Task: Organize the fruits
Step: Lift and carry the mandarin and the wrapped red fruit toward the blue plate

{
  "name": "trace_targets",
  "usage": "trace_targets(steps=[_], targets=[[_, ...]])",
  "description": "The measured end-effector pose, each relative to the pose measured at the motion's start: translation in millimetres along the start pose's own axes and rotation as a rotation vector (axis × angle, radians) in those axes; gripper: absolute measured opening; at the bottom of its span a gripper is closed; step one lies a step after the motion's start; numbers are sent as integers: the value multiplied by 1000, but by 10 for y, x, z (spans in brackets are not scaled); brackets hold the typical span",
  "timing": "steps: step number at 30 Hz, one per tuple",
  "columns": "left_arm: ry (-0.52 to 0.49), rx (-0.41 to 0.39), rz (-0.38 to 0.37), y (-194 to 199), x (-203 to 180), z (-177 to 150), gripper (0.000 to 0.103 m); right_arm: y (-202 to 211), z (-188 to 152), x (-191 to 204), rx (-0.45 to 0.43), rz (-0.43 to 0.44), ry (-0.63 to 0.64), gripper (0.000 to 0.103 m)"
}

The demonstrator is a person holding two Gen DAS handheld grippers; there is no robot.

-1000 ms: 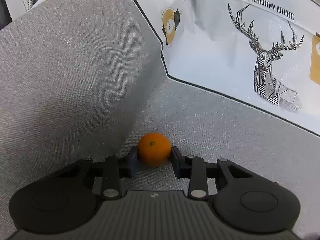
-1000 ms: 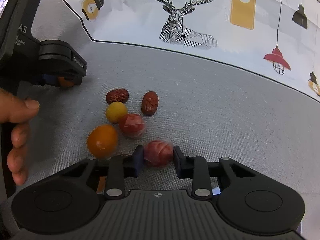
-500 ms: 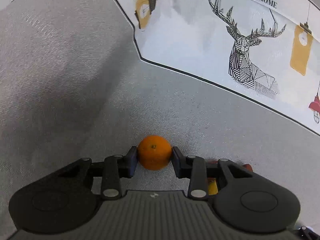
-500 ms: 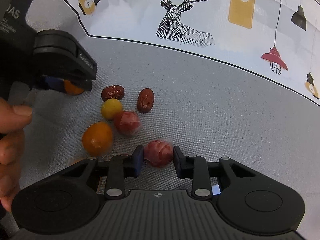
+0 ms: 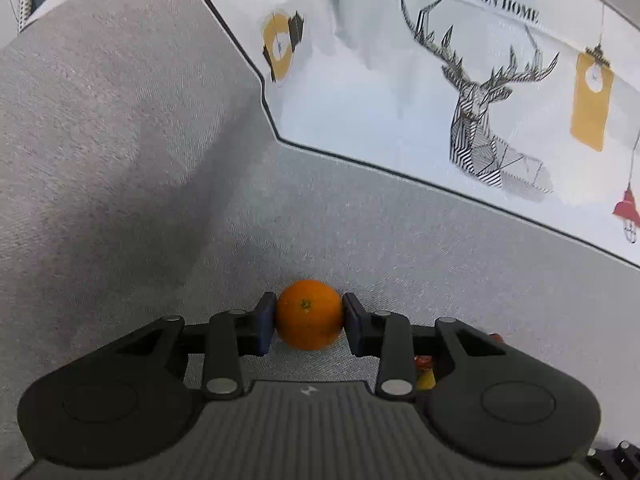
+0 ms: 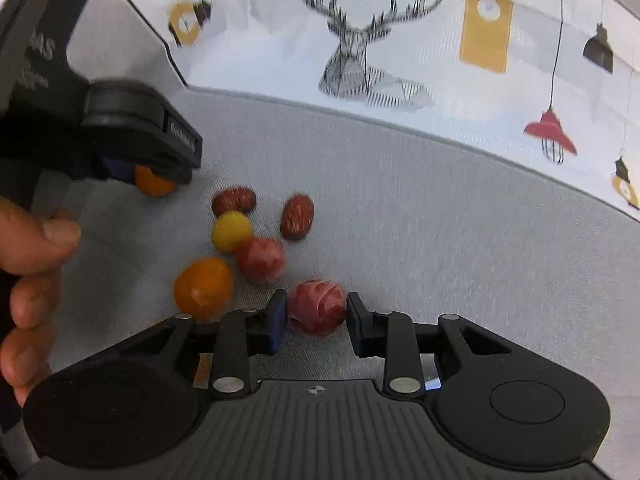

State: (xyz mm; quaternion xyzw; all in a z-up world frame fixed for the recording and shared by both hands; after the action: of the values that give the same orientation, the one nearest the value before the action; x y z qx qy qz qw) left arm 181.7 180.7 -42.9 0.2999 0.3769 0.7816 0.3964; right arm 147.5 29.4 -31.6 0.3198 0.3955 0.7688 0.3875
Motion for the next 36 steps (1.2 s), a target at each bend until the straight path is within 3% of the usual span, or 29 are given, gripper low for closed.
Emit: trace_targets(steps=[8,17,20,23,25,28,36], targets=[[-48,-78,-31,358,48,-81,39,589,61,-74,-158,-5,-9,33],[-70,-155,-201,1250,175,-392,38,1647,-199,-337,-311,-9,-87,33],[-159,-202,-263,1477,120,-697,38,1864,-411,-454,-318,-25,-133,33],[-190,-158,-335,1545,82,-931,38,1940,-634,-558,-316,-42,-177,33],[-189,-171,-381,1596,85,-985,38,1955,-728,-637,-308,-63,-199,33],[-193,-184,-390,1608,67,-1009,38,2028,-812,-736,-319,-77,-201,33],[-163,-95,-386,1343,-9,-969,38,1951,-893,-1031,-278,-124,-233,33]])
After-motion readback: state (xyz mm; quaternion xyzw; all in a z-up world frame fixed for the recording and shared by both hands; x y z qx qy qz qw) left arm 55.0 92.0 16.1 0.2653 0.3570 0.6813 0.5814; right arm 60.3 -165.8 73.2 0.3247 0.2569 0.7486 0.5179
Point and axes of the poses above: each gripper's, at about its wrist camera, not at the fingertips, and y roughly against the way its jaws point, x to its left, z to its top, the point moved 1 cm from there along -y, roughly the way its jaws point, and after that the axes turned 9 degrees about z, right-handed, at the moved point
